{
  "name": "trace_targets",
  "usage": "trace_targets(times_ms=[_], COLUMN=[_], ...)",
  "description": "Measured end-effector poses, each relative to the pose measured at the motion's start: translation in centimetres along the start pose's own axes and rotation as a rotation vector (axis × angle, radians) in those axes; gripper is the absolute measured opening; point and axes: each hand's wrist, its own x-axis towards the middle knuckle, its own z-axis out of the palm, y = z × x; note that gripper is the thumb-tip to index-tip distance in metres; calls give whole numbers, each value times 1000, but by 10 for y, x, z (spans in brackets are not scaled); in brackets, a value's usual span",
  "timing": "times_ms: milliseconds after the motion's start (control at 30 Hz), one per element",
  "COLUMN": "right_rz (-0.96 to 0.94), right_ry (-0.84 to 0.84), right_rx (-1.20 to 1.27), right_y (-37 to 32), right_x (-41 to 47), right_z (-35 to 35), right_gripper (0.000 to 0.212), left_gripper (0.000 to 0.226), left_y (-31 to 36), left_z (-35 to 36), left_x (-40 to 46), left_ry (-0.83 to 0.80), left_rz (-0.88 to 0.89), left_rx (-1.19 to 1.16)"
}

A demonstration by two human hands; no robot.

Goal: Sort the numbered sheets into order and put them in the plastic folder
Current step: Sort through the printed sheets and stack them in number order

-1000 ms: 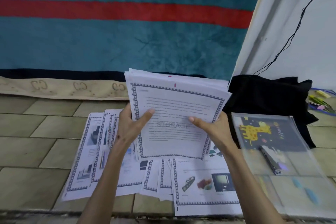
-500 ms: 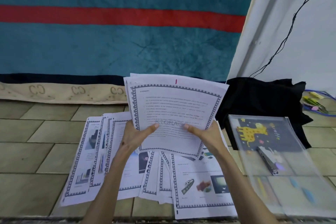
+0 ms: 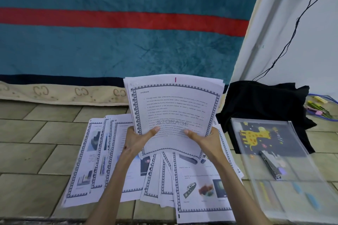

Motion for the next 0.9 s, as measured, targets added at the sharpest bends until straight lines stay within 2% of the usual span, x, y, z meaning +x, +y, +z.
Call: trace_targets(times_ms=[33, 167, 300, 433, 633, 700, 767, 800, 900], right_rz=[-2, 51, 79, 75, 21, -45, -112, -138, -215], right_ry=[2, 15, -15, -40, -144, -161, -167, -164, -135], right_rx=[10, 33, 25, 32, 31, 66, 79, 82, 80], right_y=[0, 10, 18, 17, 2, -16, -36, -46, -66], right_x=[1, -1, -2, -1, 1, 5, 12, 16, 29], right_z=[0, 0, 1, 0, -11, -17, -20, -21, -18], right_gripper=[25, 29, 31, 31, 39, 47, 41, 31, 17], left_gripper=[48, 58, 35, 29, 33, 50, 80, 82, 55], left_y=[-2, -18, -24, -19, -6, 14, 42, 55, 86], left_z=[-1, -2, 1, 2, -9, -17, -23, -24, -22], left_x=[2, 2, -2, -5, -6, -3, 2, 6, 13], left_ry=[2, -49, -18, 2, -75, -112, -139, -141, -125], left_rz=[-13, -57, -58, -42, 120, 193, 281, 327, 395], left_rx=[4, 61, 57, 39, 60, 1, -14, -9, 16])
